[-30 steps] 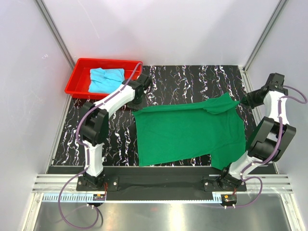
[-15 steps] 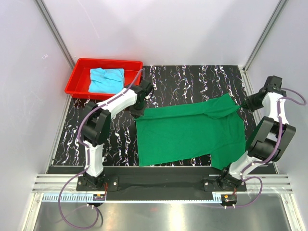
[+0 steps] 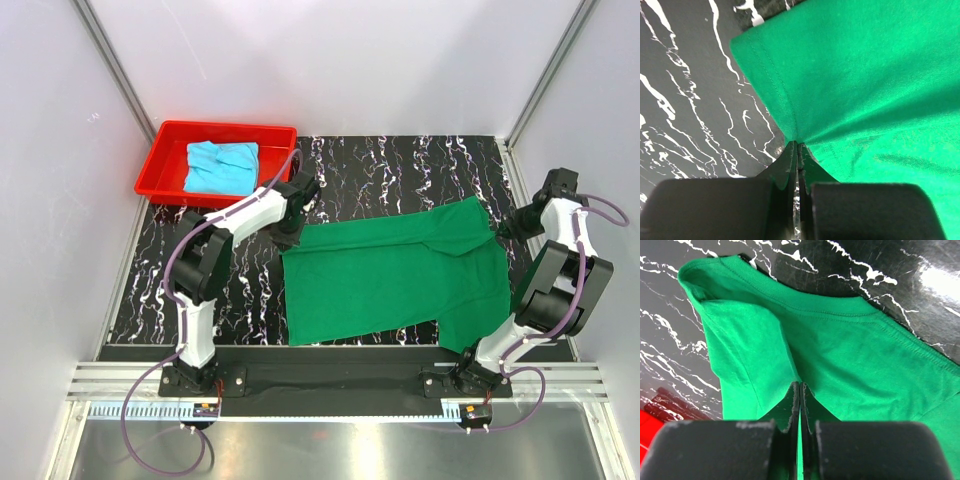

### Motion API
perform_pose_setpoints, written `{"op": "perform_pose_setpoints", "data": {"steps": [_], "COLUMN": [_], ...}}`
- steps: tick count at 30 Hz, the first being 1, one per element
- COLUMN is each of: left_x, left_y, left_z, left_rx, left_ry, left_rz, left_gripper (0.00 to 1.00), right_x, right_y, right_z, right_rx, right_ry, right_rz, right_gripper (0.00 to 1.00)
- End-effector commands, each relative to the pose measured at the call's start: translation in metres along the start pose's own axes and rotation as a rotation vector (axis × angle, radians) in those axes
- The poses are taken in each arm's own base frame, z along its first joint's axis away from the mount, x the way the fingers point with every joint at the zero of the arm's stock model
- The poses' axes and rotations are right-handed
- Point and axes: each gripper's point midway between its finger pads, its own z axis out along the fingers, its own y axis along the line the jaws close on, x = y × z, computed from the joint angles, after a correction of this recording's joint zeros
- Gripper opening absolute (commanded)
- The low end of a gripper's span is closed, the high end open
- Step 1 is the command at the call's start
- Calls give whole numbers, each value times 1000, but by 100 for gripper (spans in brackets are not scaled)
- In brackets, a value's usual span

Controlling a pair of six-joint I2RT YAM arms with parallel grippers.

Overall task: Fold and stack the t-shirts
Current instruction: Fold the tshirt

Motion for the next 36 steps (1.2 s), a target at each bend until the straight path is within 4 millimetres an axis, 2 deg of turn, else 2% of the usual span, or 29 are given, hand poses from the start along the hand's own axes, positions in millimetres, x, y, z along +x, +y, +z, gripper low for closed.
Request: {"op": "perform_pose_setpoints", "data": {"steps": [1,8,22,28,36], "left_x": [5,11,20,19,16], "left_y": [-3,-9,-16,-16,-17], "left_z": [5,11,20,22,22], "left_rx": [18,39,57,52,54], "left_ry": [14,32,59,56,49], "left_rz": [-8,-9,-1,2,-3], "left_gripper": [0,0,0,0,0], "right_x": [-13,-7,3,5,-6], "right_y": [4,-4,-27,-25,-22], "right_z": [-3,3,0,9,11], "right_rx": [-4,19,79,63,68], "right_ry": [-61,-51,-56,-42,-74], "right_rz": [-25,-27,-26,-32,-67], "right_gripper": [0,0,0,0,0]}}
